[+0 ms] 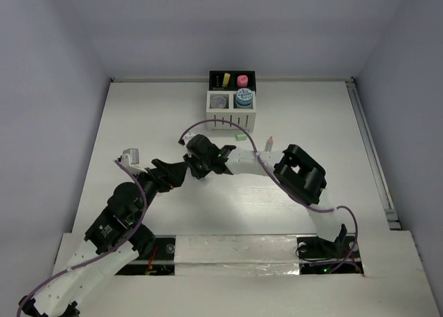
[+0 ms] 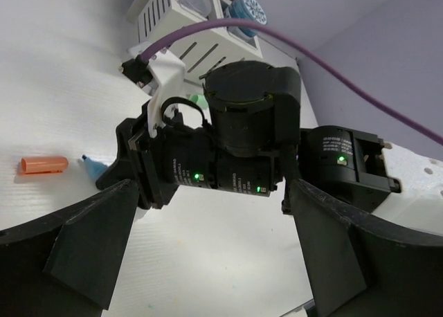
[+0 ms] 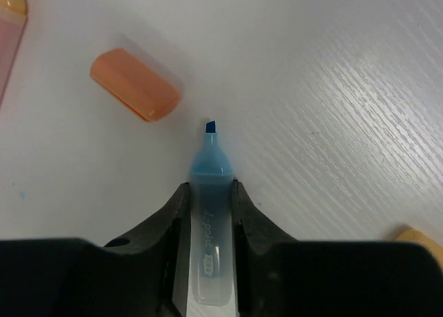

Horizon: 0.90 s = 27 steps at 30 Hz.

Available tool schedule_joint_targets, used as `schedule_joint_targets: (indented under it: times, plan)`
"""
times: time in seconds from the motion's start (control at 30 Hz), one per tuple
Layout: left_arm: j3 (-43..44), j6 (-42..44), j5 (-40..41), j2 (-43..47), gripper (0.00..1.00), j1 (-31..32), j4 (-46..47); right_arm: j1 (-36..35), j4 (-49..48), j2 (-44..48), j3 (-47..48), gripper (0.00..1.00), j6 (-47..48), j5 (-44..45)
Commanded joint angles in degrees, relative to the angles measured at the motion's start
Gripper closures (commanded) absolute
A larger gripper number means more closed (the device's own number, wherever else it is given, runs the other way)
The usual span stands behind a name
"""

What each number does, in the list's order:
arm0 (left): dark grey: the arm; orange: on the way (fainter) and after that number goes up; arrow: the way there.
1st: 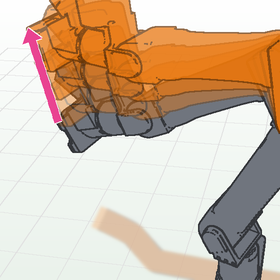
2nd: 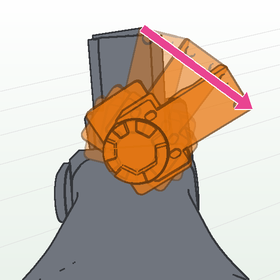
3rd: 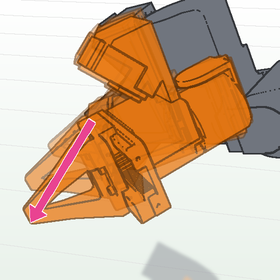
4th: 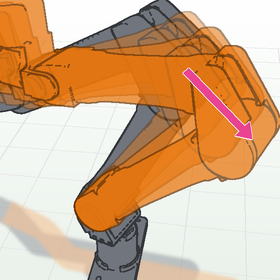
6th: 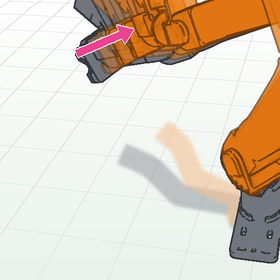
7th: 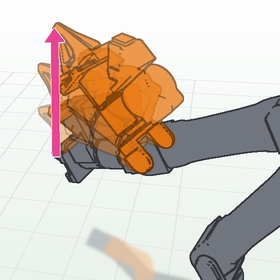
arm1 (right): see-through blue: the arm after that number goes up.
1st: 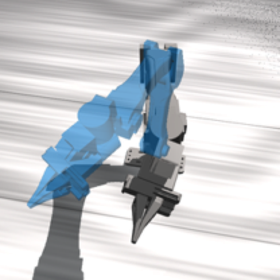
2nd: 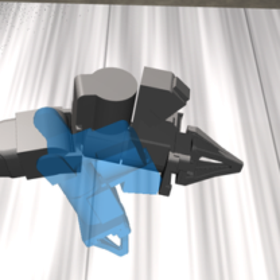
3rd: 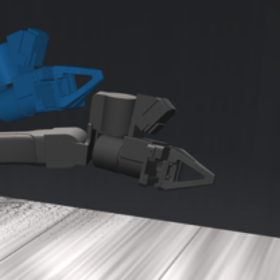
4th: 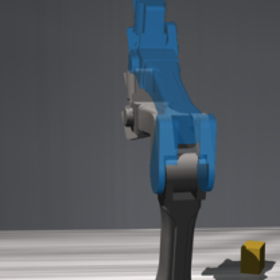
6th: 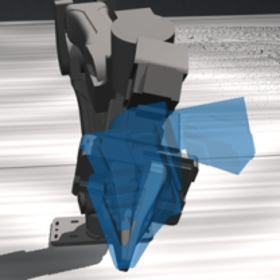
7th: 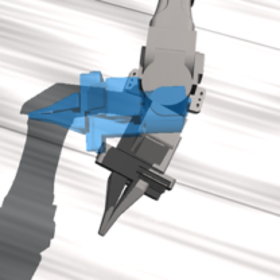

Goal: Sort the stationery into containers
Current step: Pick up the pen from the center of the board.

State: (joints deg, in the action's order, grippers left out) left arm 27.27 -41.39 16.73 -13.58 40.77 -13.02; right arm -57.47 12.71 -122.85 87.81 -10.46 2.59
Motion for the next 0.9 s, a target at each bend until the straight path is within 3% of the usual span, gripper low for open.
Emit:
schedule_joint_targets:
  times: [0.0, 0.13, 0.33, 0.6, 0.87]
  plan:
    - [-1.7, -1.1, -1.2, 0.8, 0.12, 0.2, 2.1, -0.4, 0.5, 0.0, 1.6, 0.84, -0.8, 3.5]
    - [-5.2, -2.6, -4.2, 0.1, 0.14, 0.2, 6.1, 0.2, -3.4, 5.7, -0.6, 0.98, -3.0, 5.9]
    - [-8.2, -2.5, -8.0, -4.7, 0.27, 0.2, 11.9, 2.4, -11.1, 18.8, -8.2, 1.00, -8.1, 5.8]
    - [-10.7, -2.7, -11.7, -18.6, 0.43, 0.2, 27.0, 2.4, -19.1, 27.5, -16.6, 1.00, -15.0, 6.0]
    - [-10.8, -0.5, -11.2, -25.3, 0.46, 0.2, 42.4, 2.4, -23.0, 32.1, -22.9, 1.00, -18.5, 4.8]
